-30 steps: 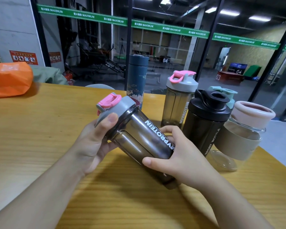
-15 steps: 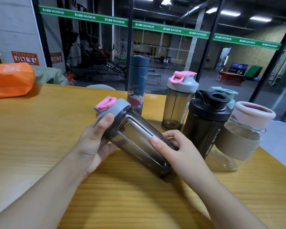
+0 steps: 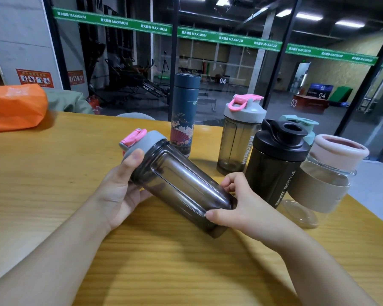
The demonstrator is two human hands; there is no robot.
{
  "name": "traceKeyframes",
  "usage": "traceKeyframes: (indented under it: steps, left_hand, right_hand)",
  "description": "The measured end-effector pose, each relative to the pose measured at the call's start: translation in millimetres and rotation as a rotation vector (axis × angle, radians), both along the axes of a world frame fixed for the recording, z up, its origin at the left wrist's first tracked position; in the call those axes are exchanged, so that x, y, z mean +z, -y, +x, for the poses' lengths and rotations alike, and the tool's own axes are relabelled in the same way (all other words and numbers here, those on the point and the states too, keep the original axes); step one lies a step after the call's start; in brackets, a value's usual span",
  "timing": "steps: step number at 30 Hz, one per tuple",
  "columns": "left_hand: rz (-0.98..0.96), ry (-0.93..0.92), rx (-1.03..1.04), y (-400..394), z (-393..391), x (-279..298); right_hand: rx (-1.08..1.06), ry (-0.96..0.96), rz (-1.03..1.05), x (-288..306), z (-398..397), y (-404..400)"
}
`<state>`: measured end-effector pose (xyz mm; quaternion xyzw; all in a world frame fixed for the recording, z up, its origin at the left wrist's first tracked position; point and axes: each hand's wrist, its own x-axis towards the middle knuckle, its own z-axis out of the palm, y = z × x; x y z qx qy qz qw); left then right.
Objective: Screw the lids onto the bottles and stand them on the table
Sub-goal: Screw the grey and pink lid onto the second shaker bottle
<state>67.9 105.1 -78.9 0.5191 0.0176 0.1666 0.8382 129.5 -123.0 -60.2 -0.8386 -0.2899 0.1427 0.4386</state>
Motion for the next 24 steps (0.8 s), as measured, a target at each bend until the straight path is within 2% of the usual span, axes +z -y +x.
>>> traceKeyframes:
  steps: [11,19,21,24]
  left_hand:
    - [-0.013,-0.016,0.05,-7.9,4.5,-4.6]
    - [-0.035,-0.046,0.079,-9.2,8.6,-8.5]
    - [-0.041,-0.047,0.081,-8.9,9.1,-8.7]
    - [-0.04,-0.049,0.089,-9.3,9.1,-8.8]
  right_hand:
    - [-0.009,0.028,0.072,-6.1,8.5,2.5]
    - [0.054,0.001,-0.005,-5.0,5.9,4.0]
    - [0.077,0.063,-0.083,-5.6,6.3,5.6]
    - [0.053,0.099,-0.037,-6.3,6.5,4.9]
